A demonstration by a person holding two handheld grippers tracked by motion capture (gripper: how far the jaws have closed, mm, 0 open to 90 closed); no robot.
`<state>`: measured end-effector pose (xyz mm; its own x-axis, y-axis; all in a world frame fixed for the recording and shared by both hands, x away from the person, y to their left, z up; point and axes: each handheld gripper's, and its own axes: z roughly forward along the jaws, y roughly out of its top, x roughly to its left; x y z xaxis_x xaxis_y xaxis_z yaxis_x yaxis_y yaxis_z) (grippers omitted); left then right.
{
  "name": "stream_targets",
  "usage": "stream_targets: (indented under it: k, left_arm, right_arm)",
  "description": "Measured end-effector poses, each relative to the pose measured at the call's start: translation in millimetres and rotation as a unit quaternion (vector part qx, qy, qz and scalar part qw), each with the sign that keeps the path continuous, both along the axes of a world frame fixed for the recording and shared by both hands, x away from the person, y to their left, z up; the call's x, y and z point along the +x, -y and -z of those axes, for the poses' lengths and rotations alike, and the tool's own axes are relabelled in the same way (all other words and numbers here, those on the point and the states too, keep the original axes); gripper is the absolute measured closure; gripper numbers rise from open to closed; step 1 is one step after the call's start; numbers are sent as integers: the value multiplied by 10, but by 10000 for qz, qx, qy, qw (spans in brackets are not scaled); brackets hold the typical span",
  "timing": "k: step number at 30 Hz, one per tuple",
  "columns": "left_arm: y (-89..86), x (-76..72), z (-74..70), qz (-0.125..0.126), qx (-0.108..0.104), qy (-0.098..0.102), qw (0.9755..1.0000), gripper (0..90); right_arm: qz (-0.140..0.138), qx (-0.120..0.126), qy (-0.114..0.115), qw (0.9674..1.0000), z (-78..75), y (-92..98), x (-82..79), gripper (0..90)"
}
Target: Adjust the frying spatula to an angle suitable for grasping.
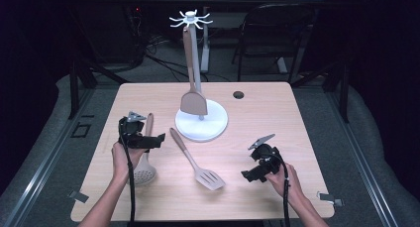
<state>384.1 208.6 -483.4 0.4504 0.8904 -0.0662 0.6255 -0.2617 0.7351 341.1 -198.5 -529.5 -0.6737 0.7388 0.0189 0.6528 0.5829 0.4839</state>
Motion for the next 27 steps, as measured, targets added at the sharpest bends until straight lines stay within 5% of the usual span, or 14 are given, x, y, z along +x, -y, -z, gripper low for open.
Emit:
stream_targets:
  k: [6,13,19,22,27]
  left_arm:
    - [62,-13,78,144,-69,-68,9998,0]
    - [135,-38,92,242,8,-48,9997,0]
    - [129,-32,147,203,-49,-207,9996,0]
    - [137,-24,171,223,-36,-295,9993,0]
    - [185,-24,197,253,-48,-357,9990,0]
  right_arm:
    - [-124,207,-64,9997,-25,-94,-24,96]
    - [-420,244,112,9988,-71,-258,-109,519]
    - [-831,724,193,9937,-162,-420,-194,823]
    - [-1078,862,141,9903,-181,-571,-262,881]
    - [-1465,750,-30,9864,-143,-767,-356,900]
